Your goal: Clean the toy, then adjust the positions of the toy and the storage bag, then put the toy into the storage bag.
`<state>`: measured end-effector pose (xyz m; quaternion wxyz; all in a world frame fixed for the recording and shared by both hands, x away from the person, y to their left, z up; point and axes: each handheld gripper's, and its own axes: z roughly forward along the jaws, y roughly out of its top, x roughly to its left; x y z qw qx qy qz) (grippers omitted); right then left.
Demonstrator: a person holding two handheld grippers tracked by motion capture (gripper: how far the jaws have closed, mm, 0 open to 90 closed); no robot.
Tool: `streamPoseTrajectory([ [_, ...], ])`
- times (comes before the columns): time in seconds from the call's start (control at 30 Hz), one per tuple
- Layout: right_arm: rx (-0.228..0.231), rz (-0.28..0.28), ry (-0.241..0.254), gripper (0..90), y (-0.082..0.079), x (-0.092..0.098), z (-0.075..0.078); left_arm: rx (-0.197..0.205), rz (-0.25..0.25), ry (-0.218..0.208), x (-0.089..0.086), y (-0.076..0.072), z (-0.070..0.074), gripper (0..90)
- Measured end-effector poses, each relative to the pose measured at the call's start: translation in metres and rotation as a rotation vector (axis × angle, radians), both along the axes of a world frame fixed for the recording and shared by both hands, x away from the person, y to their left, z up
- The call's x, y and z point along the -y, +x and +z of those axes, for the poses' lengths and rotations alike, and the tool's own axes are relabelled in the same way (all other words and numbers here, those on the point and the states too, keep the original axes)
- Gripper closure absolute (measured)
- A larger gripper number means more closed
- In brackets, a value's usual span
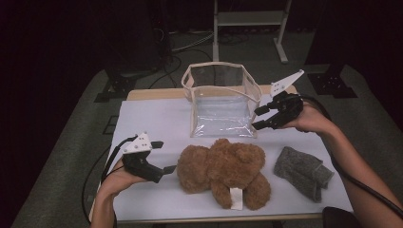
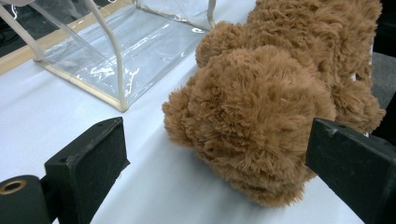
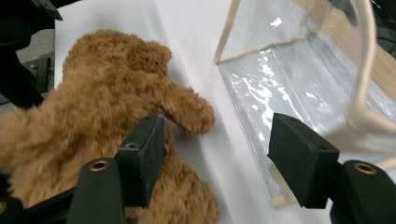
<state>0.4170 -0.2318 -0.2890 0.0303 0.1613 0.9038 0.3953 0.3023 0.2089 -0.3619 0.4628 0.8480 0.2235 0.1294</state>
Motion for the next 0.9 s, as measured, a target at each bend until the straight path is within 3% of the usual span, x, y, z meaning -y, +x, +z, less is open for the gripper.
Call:
streamPoseTrajectory([
  [0.43, -0.009, 0.046, 0.008, 35.2, 0.01, -0.024, 0.007, 0.008, 0.011, -0.005, -0.006, -0.002, 0.003, 4.1],
  [0.9, 0.009, 0.093, -0.025, 35.7, 0.025, -0.054, 0.026, 0.001, 0.029, -0.001, -0.012, -0.001, 0.0, 3.1],
])
